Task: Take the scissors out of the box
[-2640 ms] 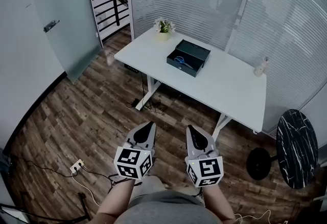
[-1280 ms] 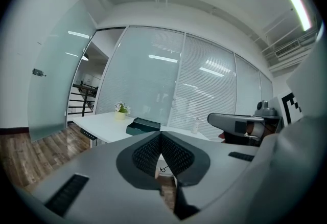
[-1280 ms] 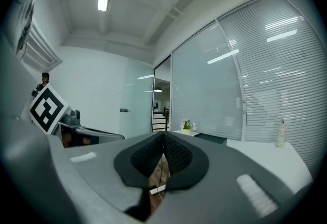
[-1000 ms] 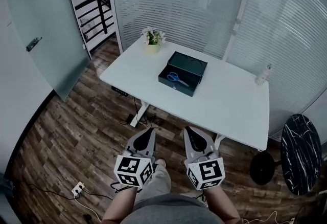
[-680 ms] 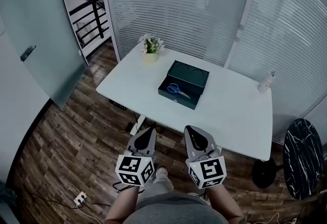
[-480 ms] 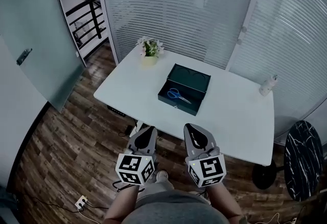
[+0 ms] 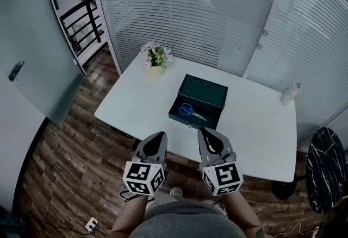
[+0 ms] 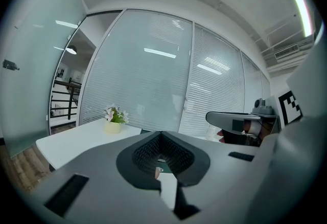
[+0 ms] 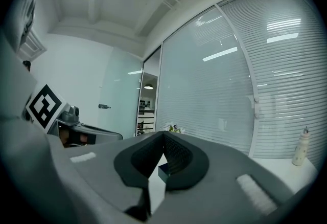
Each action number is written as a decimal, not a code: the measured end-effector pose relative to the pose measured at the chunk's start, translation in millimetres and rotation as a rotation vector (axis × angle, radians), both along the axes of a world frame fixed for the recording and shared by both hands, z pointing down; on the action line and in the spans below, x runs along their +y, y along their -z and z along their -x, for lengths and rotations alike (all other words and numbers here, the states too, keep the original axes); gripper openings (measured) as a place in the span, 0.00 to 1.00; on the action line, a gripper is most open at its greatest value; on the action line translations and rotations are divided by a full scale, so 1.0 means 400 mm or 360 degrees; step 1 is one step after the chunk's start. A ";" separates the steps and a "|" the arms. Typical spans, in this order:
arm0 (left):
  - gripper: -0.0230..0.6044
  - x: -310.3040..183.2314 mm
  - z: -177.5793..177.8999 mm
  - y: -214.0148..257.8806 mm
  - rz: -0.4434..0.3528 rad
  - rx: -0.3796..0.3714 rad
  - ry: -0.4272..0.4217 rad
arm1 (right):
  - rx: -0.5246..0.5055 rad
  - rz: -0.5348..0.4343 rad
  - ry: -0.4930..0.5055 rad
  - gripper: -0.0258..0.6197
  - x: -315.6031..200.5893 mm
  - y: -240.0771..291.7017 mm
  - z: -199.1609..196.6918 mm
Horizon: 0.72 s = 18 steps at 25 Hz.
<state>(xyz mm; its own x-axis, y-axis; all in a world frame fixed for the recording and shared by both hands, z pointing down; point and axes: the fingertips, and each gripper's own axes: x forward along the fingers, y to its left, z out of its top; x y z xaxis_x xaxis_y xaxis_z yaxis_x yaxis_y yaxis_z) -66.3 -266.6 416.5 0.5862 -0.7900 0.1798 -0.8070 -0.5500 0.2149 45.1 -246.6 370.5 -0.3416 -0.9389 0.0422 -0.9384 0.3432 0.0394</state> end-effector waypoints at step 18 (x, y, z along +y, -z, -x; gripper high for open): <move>0.05 -0.184 0.011 -0.051 0.0064 0.0006 0.0046 | 0.0166 0.0117 0.0081 0.05 -0.284 -0.050 -0.033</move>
<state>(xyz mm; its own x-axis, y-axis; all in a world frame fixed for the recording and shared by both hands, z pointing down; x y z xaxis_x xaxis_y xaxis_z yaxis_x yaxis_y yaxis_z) -70.9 -340.1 437.1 0.5640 -0.7987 0.2096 -0.8216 -0.5173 0.2393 58.4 -360.2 390.7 -0.3791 -0.9134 0.1480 -0.9117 0.3961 0.1091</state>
